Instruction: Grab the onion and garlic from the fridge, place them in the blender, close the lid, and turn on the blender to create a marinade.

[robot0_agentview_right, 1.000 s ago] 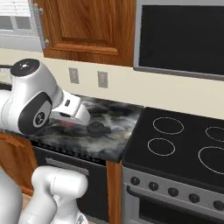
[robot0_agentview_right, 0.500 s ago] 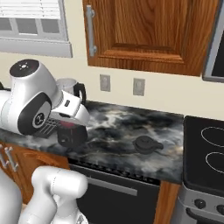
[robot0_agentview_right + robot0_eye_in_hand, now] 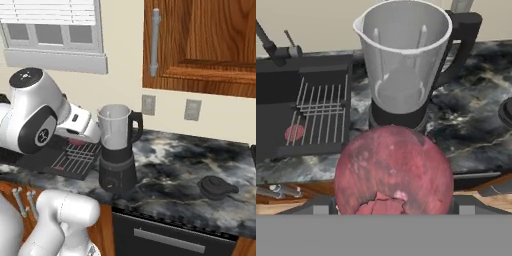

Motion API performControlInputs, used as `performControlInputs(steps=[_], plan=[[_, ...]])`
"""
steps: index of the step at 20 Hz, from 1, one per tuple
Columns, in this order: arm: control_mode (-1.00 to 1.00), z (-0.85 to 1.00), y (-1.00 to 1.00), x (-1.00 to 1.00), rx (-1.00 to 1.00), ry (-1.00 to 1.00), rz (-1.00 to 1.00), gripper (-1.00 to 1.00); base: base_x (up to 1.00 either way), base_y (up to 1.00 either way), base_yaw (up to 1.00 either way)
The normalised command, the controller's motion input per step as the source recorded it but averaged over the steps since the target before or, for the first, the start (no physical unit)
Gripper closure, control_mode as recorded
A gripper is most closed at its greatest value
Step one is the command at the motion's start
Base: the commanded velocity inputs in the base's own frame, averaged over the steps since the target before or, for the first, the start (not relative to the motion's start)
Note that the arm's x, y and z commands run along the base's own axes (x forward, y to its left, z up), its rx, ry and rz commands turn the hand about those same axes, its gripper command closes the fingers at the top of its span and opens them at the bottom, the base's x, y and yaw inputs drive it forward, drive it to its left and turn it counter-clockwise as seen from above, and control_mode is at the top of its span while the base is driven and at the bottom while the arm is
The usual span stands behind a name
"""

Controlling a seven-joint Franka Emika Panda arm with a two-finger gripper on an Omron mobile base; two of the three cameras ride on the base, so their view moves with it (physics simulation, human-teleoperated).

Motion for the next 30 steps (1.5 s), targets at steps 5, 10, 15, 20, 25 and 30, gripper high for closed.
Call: performControlInputs(steps=[5,10,15,20,25,30], plan=[[1.0,0.0,0.0,0.0,0.0,0.0,0.0,1.0,0.33,0.08,-0.22],[-1.0,0.14,-0.05,0.44,0.0,0.0,-0.11,1.0,0.09,0.0,-0.04],[-1.0,0.19,-0.27,0.71,0.05,0.08,-0.08,1.0,0.0,0.0,0.0],[-1.0,0.04,-0.47,0.73,0.19,0.28,0.0,1.0,0.0,0.0,0.0],[-1.0,0.0,-0.08,0.61,0.1,0.19,-0.02,1.0,0.0,0.0,0.0],[-1.0,0.01,0.13,-0.3,-0.03,-0.14,0.0,1.0,0.0,0.0,0.0]])
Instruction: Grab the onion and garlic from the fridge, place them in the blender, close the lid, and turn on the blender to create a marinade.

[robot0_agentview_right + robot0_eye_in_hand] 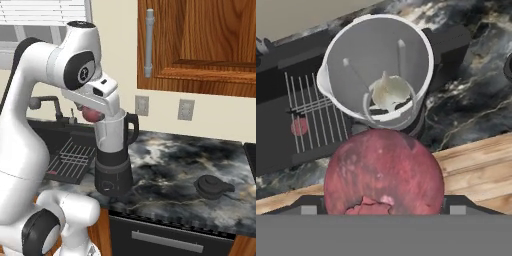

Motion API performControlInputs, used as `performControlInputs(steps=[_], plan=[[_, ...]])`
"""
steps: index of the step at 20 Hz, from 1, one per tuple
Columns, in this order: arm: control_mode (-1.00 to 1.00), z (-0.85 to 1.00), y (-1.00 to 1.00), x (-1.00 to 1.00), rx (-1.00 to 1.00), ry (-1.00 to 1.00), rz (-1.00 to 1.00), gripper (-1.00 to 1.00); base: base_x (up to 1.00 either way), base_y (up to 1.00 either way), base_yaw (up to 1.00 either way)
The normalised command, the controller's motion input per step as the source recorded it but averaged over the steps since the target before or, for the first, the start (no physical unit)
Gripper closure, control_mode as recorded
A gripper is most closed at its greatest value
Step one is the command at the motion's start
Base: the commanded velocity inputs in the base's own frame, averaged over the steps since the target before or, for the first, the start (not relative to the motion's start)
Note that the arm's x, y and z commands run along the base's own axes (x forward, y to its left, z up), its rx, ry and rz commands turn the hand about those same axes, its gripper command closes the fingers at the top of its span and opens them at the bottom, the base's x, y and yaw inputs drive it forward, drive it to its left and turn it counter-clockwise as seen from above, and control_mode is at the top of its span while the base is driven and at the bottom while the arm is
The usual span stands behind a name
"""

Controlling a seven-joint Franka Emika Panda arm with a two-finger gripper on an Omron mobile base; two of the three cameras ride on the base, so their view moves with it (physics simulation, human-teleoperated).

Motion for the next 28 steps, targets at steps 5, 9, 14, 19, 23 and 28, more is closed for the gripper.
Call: performControlInputs(steps=[5,9,14,19,23,28], plan=[[-1.0,0.0,0.0,-0.11,0.0,-0.06,0.0,1.0,0.0,0.0,0.0],[-1.0,0.04,0.0,0.05,-0.03,-0.16,0.0,1.0,0.0,0.0,0.0],[-1.0,0.22,0.16,0.33,-0.04,-0.11,-0.07,1.0,0.0,0.0,0.0],[-1.0,0.05,0.05,0.6,-0.03,0.01,-0.08,1.0,0.0,0.0,0.0],[-1.0,0.0,0.0,0.19,0.0,0.14,0.0,1.0,0.0,0.0,0.0],[-1.0,-0.17,-0.04,0.07,0.0,0.06,0.0,1.0,0.0,0.0,0.0]])
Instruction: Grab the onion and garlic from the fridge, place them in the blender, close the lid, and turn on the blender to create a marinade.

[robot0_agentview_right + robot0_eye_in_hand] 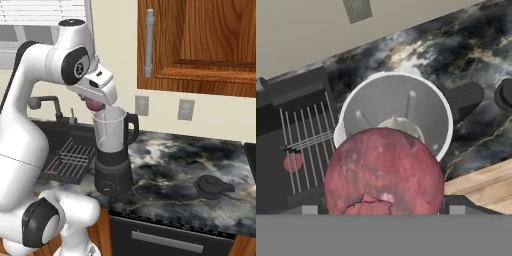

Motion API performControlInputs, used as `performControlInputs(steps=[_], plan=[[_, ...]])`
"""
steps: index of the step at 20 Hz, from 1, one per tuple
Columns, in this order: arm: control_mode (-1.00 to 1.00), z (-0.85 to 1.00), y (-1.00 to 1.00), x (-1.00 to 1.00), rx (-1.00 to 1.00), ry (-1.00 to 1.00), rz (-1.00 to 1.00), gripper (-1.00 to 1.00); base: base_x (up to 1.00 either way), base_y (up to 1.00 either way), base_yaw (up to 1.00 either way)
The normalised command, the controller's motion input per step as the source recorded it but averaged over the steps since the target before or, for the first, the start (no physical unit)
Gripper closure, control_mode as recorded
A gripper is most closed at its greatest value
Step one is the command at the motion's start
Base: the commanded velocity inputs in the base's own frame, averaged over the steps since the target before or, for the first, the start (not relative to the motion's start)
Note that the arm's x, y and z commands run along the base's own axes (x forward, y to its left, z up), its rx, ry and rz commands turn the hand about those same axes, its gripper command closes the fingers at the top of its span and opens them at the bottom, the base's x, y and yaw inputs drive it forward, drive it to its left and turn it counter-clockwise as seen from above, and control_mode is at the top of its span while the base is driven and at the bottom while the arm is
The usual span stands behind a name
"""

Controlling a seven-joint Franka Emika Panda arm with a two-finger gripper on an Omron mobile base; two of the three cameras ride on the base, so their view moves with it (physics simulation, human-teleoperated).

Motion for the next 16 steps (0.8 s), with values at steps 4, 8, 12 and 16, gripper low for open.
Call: performControlInputs(steps=[4,8,12,16], plan=[[-1.0,-0.52,-0.12,0.0,0.0,0.05,0.0,1.0,0.0,0.0,0.0],[-1.0,-0.5,-0.12,0.0,-0.02,0.01,0.0,1.0,0.0,0.0,0.0],[-1.0,-0.28,-0.02,0.18,-0.02,0.0,0.0,1.0,0.0,0.0,0.0],[-1.0,-0.1,0.0,0.38,-0.01,0.0,0.0,1.0,0.0,0.0,0.0]])
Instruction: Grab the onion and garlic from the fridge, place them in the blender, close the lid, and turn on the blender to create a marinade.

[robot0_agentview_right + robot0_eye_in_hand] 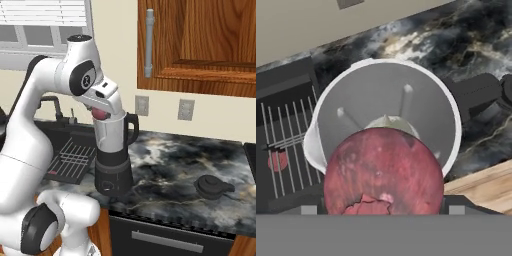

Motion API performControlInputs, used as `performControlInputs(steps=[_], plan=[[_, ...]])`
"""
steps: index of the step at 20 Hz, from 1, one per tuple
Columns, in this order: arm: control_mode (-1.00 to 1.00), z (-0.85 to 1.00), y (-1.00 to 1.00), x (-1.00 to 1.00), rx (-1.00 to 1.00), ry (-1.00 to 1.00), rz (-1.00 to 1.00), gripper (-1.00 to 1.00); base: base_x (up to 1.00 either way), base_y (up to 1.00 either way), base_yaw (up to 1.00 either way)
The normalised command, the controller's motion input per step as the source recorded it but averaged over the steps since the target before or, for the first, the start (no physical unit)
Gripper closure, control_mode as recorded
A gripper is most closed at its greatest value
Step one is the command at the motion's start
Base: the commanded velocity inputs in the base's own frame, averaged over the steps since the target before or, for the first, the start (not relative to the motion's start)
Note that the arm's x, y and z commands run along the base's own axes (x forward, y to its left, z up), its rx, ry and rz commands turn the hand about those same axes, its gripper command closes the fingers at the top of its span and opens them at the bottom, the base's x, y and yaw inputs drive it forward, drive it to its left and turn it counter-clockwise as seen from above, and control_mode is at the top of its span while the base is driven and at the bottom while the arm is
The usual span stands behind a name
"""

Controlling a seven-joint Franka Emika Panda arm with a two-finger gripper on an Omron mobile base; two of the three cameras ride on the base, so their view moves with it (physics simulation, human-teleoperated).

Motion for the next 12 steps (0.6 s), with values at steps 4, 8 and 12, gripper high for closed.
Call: performControlInputs(steps=[4,8,12], plan=[[-1.0,-0.04,-0.01,0.41,0.0,0.0,-0.01,1.0,0.0,0.0,0.0],[-1.0,0.0,-0.01,0.25,0.0,0.0,-0.02,1.0,0.0,0.0,0.0],[-1.0,-0.32,-0.01,0.1,-0.01,0.0,0.0,1.0,0.0,0.0,0.0]])
